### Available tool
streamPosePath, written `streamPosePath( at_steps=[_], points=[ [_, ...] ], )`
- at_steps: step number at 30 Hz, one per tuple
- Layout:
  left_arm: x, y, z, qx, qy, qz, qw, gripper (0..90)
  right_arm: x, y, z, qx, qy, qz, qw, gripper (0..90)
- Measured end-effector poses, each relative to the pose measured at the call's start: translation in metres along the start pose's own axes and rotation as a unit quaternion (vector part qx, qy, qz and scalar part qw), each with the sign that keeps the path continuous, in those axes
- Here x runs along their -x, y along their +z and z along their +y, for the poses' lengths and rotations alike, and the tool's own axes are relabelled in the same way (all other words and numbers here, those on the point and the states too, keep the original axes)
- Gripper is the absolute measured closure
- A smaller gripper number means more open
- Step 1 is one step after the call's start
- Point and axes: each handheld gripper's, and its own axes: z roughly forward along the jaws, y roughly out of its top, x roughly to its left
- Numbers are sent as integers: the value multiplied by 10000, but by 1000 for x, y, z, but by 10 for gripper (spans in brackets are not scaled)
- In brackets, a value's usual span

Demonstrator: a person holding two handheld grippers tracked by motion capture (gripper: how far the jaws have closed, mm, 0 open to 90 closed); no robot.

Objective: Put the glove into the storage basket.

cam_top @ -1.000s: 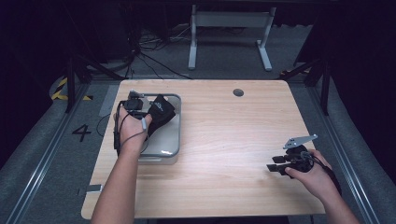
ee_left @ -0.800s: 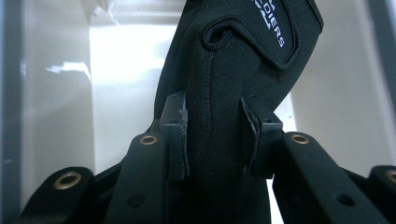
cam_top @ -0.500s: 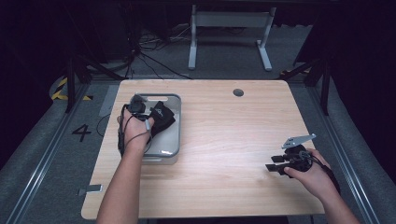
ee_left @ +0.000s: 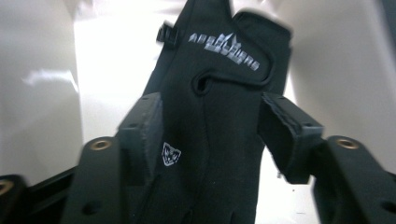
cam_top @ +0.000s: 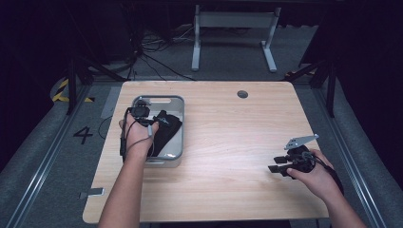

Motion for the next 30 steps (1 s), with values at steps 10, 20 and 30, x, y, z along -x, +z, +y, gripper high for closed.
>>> streamPosePath(
  at_steps=[10, 20, 30],
  points=[
    [25, -41, -7, 419, 408, -255, 9980, 350, 2, 3, 17, 99, -167, 86, 9998, 518],
    [62, -76, -27, 589, 1251, -757, 9875, 349, 4, 2, 24, 157, -206, 97, 9996, 513],
    [95, -91, -61, 637, 2165, -1333, 9650, 349, 4, 0, 20, 228, -241, 91, 9994, 486]
  ],
)
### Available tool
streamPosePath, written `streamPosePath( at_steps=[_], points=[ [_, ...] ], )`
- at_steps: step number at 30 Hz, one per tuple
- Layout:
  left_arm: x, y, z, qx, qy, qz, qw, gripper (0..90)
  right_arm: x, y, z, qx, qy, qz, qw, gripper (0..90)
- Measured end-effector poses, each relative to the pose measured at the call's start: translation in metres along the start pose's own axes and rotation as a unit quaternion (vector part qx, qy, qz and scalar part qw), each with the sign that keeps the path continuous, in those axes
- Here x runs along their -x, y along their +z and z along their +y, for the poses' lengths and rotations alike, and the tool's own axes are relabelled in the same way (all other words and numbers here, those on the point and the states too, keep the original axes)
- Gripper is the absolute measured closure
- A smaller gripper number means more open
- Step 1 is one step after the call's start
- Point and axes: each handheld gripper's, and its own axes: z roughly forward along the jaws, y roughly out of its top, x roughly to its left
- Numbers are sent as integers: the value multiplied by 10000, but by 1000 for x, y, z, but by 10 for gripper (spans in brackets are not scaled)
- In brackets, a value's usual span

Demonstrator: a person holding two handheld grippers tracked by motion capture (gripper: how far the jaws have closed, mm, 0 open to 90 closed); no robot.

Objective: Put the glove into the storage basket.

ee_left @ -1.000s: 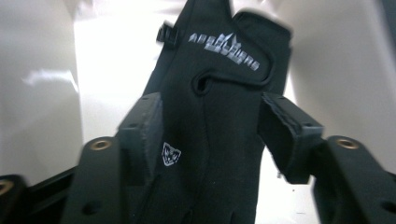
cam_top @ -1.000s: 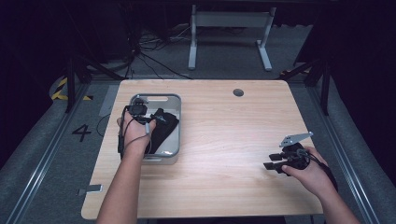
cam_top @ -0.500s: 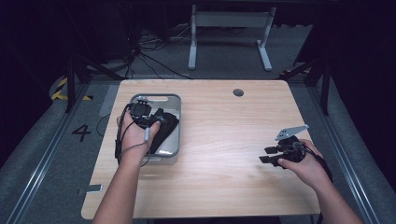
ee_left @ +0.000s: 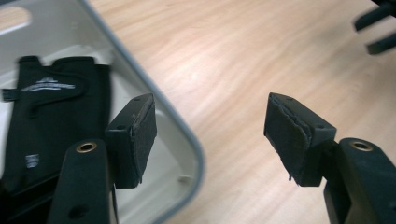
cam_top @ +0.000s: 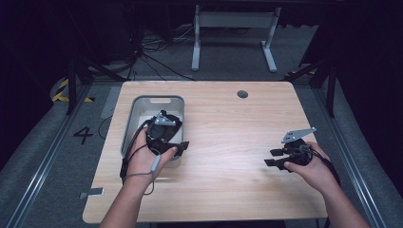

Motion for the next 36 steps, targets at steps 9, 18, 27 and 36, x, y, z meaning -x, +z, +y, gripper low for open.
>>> streamPosePath(
  at_steps=[9, 18, 27, 36],
  points=[
    [23, 20, -23, -255, 449, -648, 9966, 331, 2, -1, -6, 7, 45, 3, 10000, 475],
    [31, 49, -51, -885, 779, -1030, 9877, 324, 3, 3, -10, -59, 18, 50, 10000, 475],
    [35, 73, -61, -1264, 1006, -1160, 9800, 319, 3, 4, -12, -65, -10, 65, 10000, 475],
    [28, 74, -61, -1054, 792, -900, 9872, 313, 3, 8, -14, -76, 20, 51, 10000, 477]
  ],
)
